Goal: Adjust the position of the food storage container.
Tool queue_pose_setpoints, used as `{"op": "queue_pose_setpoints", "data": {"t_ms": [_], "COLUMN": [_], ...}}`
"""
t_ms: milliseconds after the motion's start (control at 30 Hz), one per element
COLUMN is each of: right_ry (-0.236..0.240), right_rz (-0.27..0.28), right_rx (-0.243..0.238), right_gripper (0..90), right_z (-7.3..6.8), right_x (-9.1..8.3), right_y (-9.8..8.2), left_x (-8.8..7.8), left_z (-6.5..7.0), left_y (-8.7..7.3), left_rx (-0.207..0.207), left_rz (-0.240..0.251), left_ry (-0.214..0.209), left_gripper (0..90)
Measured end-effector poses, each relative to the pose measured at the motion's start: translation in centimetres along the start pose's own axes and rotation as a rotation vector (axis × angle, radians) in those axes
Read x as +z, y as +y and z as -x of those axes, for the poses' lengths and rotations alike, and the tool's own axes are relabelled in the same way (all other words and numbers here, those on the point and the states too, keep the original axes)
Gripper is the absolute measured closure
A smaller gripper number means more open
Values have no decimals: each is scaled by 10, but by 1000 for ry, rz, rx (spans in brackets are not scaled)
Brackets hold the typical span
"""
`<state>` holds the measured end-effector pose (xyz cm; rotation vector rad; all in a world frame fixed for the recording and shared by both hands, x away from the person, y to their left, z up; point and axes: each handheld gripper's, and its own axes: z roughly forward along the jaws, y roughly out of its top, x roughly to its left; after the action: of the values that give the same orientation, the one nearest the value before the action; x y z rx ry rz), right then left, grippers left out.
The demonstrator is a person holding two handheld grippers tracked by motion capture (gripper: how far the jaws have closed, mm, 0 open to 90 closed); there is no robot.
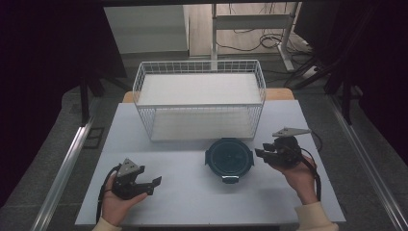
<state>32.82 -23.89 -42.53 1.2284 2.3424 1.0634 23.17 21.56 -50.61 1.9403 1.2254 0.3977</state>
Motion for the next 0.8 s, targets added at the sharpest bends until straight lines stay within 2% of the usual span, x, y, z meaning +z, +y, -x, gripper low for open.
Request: {"op": "queue_pose_setpoints", "data": {"t_ms": [67, 100, 167, 267, 367, 767, 800], "right_ry": [-3, -8, -10, -33, -43, -61, -69], "right_rz": [-3, -11, -13, -29, -42, -110, -135], "right_rx": [1, -18, -27, -70, -89, -145, -161], "right_gripper": [623, 668, 686, 798, 878, 895, 895], "right_z": [0, 1, 1, 2, 3, 7, 6], "right_x": [2, 7, 9, 19, 27, 59, 70], "right_y": [2, 7, 8, 15, 18, 24, 23], "left_x": [0, -1, -1, -1, -1, 0, 0], "left_z": [0, 0, -1, -1, -2, -2, -2], "left_y": [0, 0, 0, 0, 0, 0, -1], "left_rx": [0, -1, -2, -3, -3, -7, -1], "left_rz": [-1, 1, 2, 2, 4, 3, -1], "left_ry": [0, 2, 2, 0, -1, 0, -1], "left_gripper": [215, 214, 214, 215, 214, 215, 215]}}
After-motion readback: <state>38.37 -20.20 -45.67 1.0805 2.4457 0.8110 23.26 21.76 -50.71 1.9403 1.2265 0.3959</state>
